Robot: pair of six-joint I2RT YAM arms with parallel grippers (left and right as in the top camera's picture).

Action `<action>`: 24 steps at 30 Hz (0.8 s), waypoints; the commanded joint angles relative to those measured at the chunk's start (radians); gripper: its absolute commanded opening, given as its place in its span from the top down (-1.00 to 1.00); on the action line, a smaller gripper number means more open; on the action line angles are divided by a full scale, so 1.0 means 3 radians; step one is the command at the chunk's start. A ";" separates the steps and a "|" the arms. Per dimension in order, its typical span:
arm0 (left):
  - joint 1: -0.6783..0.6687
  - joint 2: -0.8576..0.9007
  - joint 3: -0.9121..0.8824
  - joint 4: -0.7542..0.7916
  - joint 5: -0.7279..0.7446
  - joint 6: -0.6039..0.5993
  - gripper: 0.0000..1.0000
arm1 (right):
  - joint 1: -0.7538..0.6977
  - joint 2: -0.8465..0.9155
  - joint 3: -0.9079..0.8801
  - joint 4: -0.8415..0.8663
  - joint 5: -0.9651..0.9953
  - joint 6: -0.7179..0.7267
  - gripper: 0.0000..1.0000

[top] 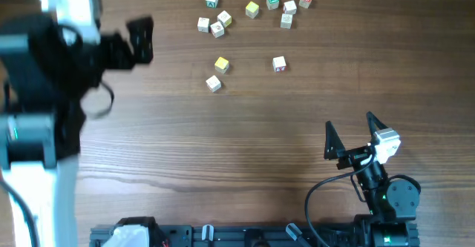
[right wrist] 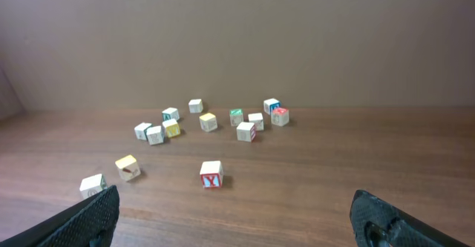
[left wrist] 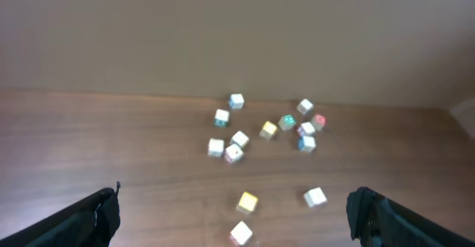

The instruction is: Form a tower

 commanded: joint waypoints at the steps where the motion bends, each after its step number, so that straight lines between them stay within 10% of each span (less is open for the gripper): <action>1: -0.0216 0.0678 0.0701 -0.0203 0.0055 -0.0061 -1.00 | -0.0017 -0.0029 -0.0004 0.0015 0.0039 0.0045 -1.00; 13: -0.0810 0.1928 0.0790 0.0205 0.0158 -0.0102 -1.00 | -0.0017 -0.0029 -0.0004 0.0015 0.0039 0.0046 -0.99; 24: -0.1053 0.3179 0.0790 0.0710 -0.0923 -0.1489 -0.96 | -0.0017 -0.0029 -0.0004 0.0015 0.0041 0.0046 -1.00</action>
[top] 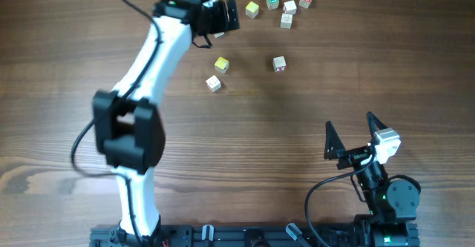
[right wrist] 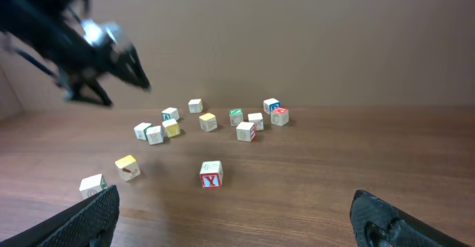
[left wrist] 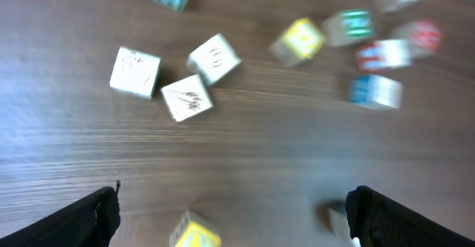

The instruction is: Form a tower

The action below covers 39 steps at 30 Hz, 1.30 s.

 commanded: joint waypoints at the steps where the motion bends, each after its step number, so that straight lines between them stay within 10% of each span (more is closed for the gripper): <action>1: -0.0074 0.0253 0.0029 0.0167 -0.0467 -0.0549 -0.92 | -0.0017 -0.0029 -0.0004 0.0017 0.0042 0.0043 -0.99; 11: -0.0084 0.0835 0.0029 0.0708 -0.0595 -0.0707 -0.91 | -0.0017 -0.0029 -0.0004 0.0017 0.0042 0.0043 -0.99; 25: -0.0083 0.0989 0.0029 0.0816 -0.0884 -0.0650 0.24 | -0.0017 -0.0029 -0.0004 0.0017 0.0042 0.0043 -1.00; 39: -0.0100 -0.1071 0.0037 -0.0170 -0.1038 -0.0039 0.50 | -0.0017 -0.0029 -0.0004 0.0017 0.0041 0.0045 -0.97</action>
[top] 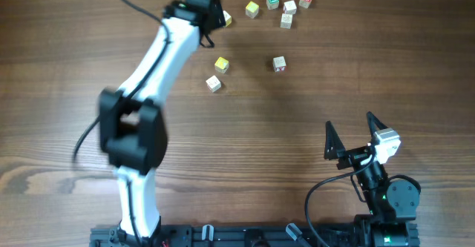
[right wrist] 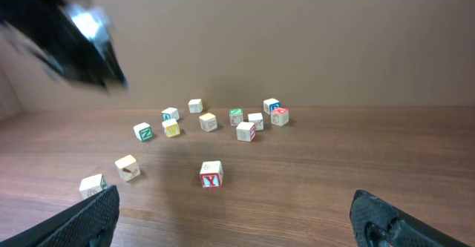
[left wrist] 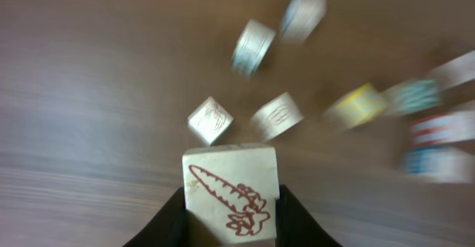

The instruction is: Form a tower

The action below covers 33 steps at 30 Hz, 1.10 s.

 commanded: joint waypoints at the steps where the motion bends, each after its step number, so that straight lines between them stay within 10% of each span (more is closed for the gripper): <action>1: -0.0029 -0.1020 0.0027 -0.0354 -0.0070 0.0074 0.51 | -0.0017 -0.0029 -0.0004 0.0018 0.0042 0.0043 -0.99; 13: -0.0050 -0.2412 -0.0154 -0.3310 0.0148 -0.0500 0.78 | -0.0017 -0.0029 -0.0004 0.0018 0.0041 0.0043 -0.99; 24: -0.0048 -0.2463 -0.3103 -0.0907 0.0278 -0.0590 0.63 | -0.0017 -0.0029 -0.0004 0.0018 0.0041 0.0043 -0.99; 33: -0.0048 -0.2454 -0.4297 0.0655 -0.0103 -0.0502 0.58 | -0.0017 -0.0029 -0.0004 0.0018 0.0041 0.0042 -0.99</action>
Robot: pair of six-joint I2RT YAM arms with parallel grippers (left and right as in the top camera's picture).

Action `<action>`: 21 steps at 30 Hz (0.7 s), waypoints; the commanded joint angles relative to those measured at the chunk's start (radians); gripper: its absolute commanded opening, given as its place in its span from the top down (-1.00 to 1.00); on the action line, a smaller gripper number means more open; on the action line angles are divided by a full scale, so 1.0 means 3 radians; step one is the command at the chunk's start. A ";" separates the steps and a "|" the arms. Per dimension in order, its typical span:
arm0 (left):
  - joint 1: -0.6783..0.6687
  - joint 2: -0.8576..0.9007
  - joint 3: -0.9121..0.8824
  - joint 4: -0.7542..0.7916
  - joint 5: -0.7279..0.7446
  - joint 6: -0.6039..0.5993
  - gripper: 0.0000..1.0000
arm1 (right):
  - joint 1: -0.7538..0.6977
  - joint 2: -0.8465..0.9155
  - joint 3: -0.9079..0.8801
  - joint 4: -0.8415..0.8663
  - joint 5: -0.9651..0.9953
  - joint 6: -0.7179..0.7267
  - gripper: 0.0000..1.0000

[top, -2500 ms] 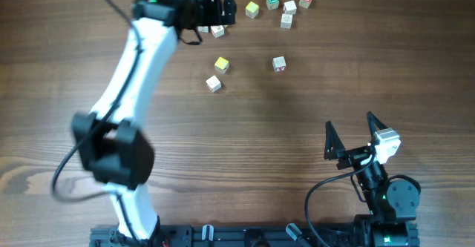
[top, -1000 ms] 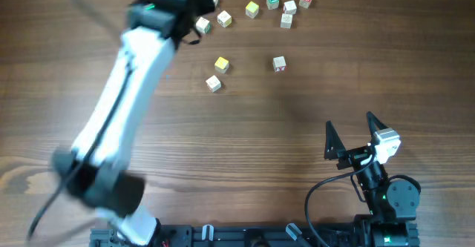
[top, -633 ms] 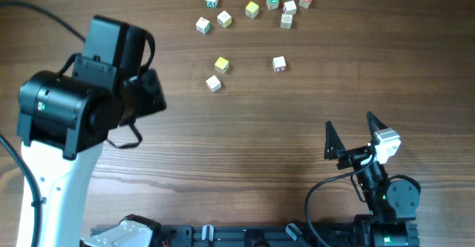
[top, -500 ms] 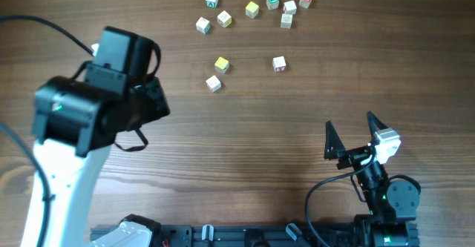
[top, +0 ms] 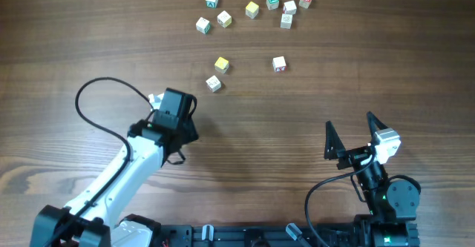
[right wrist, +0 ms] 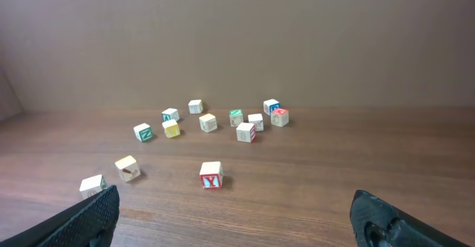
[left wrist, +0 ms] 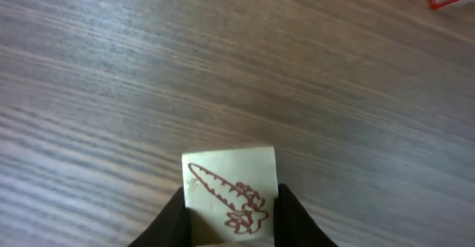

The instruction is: Form a tower

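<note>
My left gripper [top: 182,125] is shut on a cream block with a red carrot drawing [left wrist: 230,191], one dark finger [left wrist: 174,221] on each side of it. It hangs over bare wood left of the table's middle; whether the block touches the wood cannot be told. Loose blocks lie farther back: a yellow one [top: 221,64], a white one [top: 214,84] and a red Y block [top: 279,64] [right wrist: 211,174]. My right gripper [top: 349,137] [right wrist: 237,216] stands open near the front right with nothing between its fingers.
A cluster of several letter blocks [top: 252,10] [right wrist: 209,121] lies at the table's far edge. A red block corner shows at the top right of the left wrist view. A brown wall stands behind the table.
My left gripper, still shut on the carrot block, was at the far cluster and is now over the table's middle-left, much nearer the front. The right arm has not moved.
My left gripper was open, high at the far left. Then it was open over the far cluster of blocks. Then it was shut on the carrot block there. Now it holds that block over bare wood nearer the front. The right gripper stayed open throughout.
</note>
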 commanded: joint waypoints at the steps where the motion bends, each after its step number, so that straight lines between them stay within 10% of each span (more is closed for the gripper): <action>1: -0.0009 -0.0017 -0.0244 0.0206 -0.0248 0.0125 0.61 | -0.0017 -0.0020 -0.0004 0.0015 0.0039 0.0045 -0.99; 18: 0.0292 0.0070 -0.0264 0.0832 -0.0413 0.1169 0.18 | -0.0017 -0.0020 -0.0004 0.0015 0.0039 0.0043 -0.99; 21: 0.0496 0.0069 -0.0264 0.0823 0.0051 0.1167 -0.26 | -0.0017 -0.0020 -0.0004 0.0015 0.0041 0.0045 -0.99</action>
